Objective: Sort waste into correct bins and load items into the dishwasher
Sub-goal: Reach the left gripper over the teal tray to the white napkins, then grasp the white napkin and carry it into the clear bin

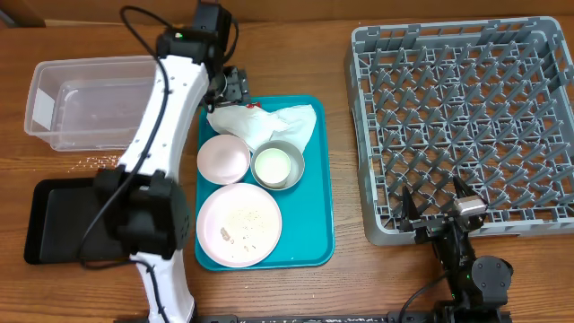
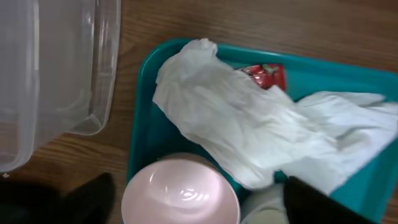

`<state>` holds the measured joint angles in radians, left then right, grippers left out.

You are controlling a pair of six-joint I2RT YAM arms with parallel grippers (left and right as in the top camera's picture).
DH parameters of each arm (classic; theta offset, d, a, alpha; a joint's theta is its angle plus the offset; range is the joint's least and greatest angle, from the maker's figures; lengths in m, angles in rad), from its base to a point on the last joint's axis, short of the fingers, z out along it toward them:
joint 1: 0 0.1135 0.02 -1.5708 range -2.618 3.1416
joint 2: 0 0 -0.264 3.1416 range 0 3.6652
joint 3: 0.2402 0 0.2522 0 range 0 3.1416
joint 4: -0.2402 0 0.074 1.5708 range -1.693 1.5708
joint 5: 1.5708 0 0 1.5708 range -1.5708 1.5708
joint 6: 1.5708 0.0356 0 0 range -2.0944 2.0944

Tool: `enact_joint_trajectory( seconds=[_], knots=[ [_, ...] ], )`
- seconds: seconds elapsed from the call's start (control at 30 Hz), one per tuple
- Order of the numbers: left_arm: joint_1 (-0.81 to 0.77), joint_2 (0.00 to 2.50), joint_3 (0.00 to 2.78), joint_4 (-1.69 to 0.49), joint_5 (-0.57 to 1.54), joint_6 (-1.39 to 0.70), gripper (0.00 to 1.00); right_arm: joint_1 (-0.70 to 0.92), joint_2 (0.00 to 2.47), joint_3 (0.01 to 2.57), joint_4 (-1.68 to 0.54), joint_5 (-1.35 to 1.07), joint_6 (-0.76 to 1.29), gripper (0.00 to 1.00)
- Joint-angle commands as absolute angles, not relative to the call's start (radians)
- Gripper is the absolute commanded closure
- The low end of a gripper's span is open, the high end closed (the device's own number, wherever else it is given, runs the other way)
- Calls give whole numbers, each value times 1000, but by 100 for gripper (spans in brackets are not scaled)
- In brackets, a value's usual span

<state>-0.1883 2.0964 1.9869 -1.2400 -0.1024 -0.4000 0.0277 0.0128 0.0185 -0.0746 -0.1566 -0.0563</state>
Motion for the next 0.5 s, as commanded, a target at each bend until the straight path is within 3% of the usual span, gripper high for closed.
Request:
enact_joint_trajectory(
  seconds=[0.0, 0.1, 0.47],
  knots=[
    [-188, 2183, 2006, -1240, -136, -443, 30, 29, 3, 8, -70, -151, -60, 0],
    [-188, 2237, 2006, -1229, -94, -443, 43, 29, 3, 8, -70, -151, -60, 0],
    [-188, 2328, 2006, -1191, -62, -443, 44, 29, 3, 8, -70, -151, -60, 0]
  ],
)
